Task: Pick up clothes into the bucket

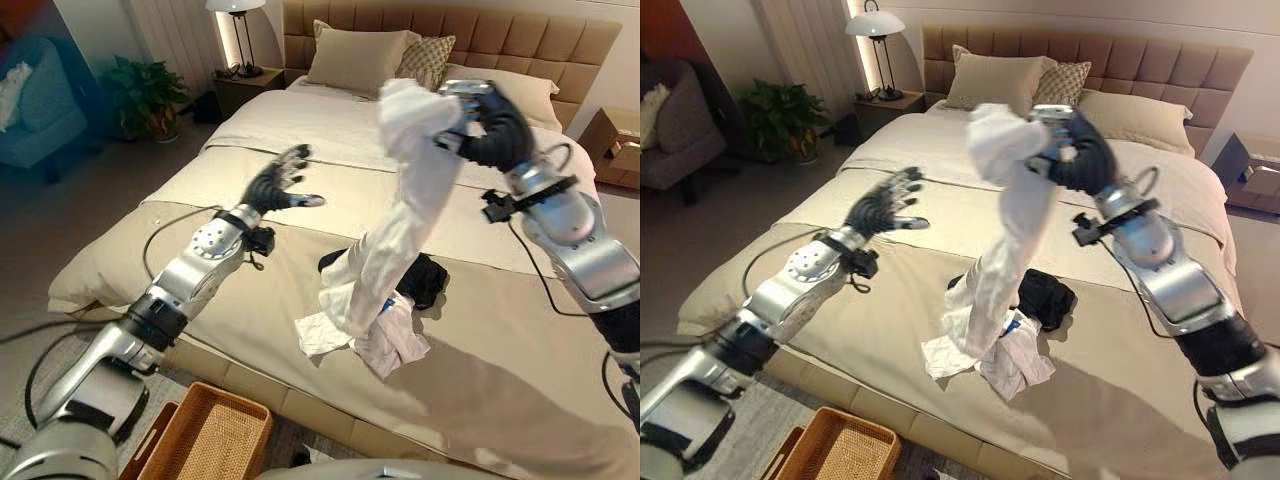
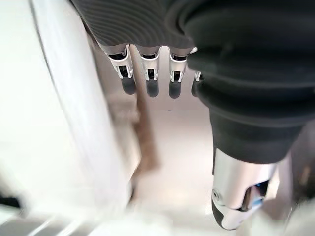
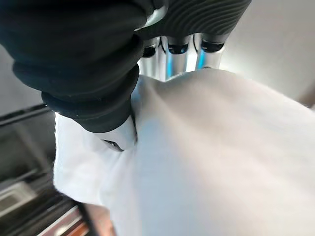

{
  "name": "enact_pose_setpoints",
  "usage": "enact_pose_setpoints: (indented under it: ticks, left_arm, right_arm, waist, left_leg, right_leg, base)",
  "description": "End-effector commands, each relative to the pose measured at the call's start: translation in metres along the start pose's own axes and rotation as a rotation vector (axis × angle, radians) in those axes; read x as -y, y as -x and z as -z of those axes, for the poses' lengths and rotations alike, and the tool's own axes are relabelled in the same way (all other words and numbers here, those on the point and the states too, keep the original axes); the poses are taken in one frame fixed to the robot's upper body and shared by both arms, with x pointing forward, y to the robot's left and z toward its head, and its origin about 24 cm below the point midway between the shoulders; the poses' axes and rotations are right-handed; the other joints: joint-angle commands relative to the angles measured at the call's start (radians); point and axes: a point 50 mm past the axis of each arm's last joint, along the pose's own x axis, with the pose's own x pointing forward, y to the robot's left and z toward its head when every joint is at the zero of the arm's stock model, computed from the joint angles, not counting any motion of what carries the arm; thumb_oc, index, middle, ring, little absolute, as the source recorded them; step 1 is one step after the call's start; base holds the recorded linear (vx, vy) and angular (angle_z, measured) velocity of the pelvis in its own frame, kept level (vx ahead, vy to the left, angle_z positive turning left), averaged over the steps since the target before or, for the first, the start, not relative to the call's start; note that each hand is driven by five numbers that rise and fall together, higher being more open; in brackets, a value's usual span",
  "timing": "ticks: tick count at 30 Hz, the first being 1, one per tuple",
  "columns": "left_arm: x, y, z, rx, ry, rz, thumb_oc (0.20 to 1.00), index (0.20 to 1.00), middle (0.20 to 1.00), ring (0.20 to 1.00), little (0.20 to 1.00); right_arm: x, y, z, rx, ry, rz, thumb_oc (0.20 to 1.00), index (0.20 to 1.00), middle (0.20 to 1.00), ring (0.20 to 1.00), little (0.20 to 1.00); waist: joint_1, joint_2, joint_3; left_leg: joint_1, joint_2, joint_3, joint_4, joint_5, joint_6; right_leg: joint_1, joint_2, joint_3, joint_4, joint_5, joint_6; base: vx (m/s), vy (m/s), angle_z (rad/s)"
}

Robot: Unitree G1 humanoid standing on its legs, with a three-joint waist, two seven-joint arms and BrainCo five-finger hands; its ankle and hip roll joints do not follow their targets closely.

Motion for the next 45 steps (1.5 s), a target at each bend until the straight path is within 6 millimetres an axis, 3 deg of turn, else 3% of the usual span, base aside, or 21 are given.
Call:
enact_pose_setpoints:
  ticks: [1,5,9,17,24,34,45]
  left_arm:
    - [-0.016,-0.008,-0.021,0.099,-0.08,-0.061,1.0,1.0,1.0,1.0,1.0]
    - [-0.02,-0.002,-0.02,0.091,-0.064,-0.045,1.0,1.0,1.0,1.0,1.0]
    - [-0.011,-0.003,-0.026,0.098,-0.02,0.036,1.0,1.0,1.0,1.0,1.0]
    - [0.039,-0.015,-0.051,0.122,-0.027,0.331,1.0,1.0,1.0,1.0,1.0]
    - [0.071,-0.018,-0.056,0.108,0.006,0.472,1.0,1.0,1.0,1.0,1.0]
    - [0.094,-0.018,-0.044,0.052,0.099,0.523,1.0,1.0,1.0,1.0,1.0]
    - [0.094,-0.027,-0.027,0.02,0.104,0.401,1.0,1.0,1.0,1.0,1.0]
  right_arm:
    - [0.021,-0.002,-0.016,0.088,0.029,0.094,0.2,0.2,0.2,0.2,0.2]
    - [0.019,0.0,-0.014,0.082,0.002,0.09,0.2,0.2,0.2,0.2,0.2]
    - [0.012,-0.008,-0.019,0.11,-0.002,0.069,0.2,0.2,0.2,0.2,0.2]
    - [-0.011,-0.037,-0.029,0.148,0.02,-0.002,0.2,0.2,0.2,0.2,0.2]
    - [-0.022,-0.048,-0.029,0.134,0.042,-0.043,0.2,0.2,0.2,0.2,0.2]
    - [-0.04,-0.05,-0.038,0.179,0.007,-0.092,0.2,0.2,0.2,0.2,0.2]
    - [-0.061,-0.047,-0.057,0.265,-0.093,-0.147,0.2,0.2,0.2,0.2,0.2]
  waist:
    - [0.023,-0.055,-0.04]
    - [0.022,-0.051,-0.044]
    - [0.024,-0.047,-0.047]
    - [0.027,-0.042,-0.043]
    - [0.025,-0.036,-0.041]
    - [0.021,-0.029,-0.035]
    - [0.023,-0.02,-0.024]
  left_leg:
    - [-0.014,-0.015,-0.005,0.091,-0.09,0.014]
    - [-0.009,-0.014,-0.005,0.087,-0.089,0.013]
    - [-0.006,-0.014,-0.006,0.087,-0.089,0.012]
    - [-0.01,-0.014,-0.011,0.09,-0.084,0.009]
    - [-0.01,-0.016,-0.013,0.091,-0.082,0.009]
    - [-0.013,-0.019,-0.012,0.099,-0.085,0.012]
    - [-0.017,-0.026,-0.01,0.107,-0.091,0.023]
  right_leg:
    - [-0.043,-0.046,-0.027,0.036,0.042,0.05]
    - [-0.036,-0.045,-0.027,0.031,0.041,0.048]
    - [-0.032,-0.043,-0.029,0.026,0.043,0.046]
    - [-0.03,-0.039,-0.027,0.02,0.048,0.044]
    - [-0.032,-0.041,-0.028,0.022,0.052,0.045]
    - [-0.036,-0.045,-0.023,0.027,0.053,0.047]
    - [-0.045,-0.051,-0.012,0.034,0.055,0.049]
  base:
    - [0.0,0.0,0.0]
    - [0.0,0.0,0.0]
    - [0.0,0.0,0.0]
    - [0.0,-0.001,0.02]
    - [0.0,0.0,0.0]
    - [0.0,0.0,0.0]
    - [0.0,0.0,0.0]
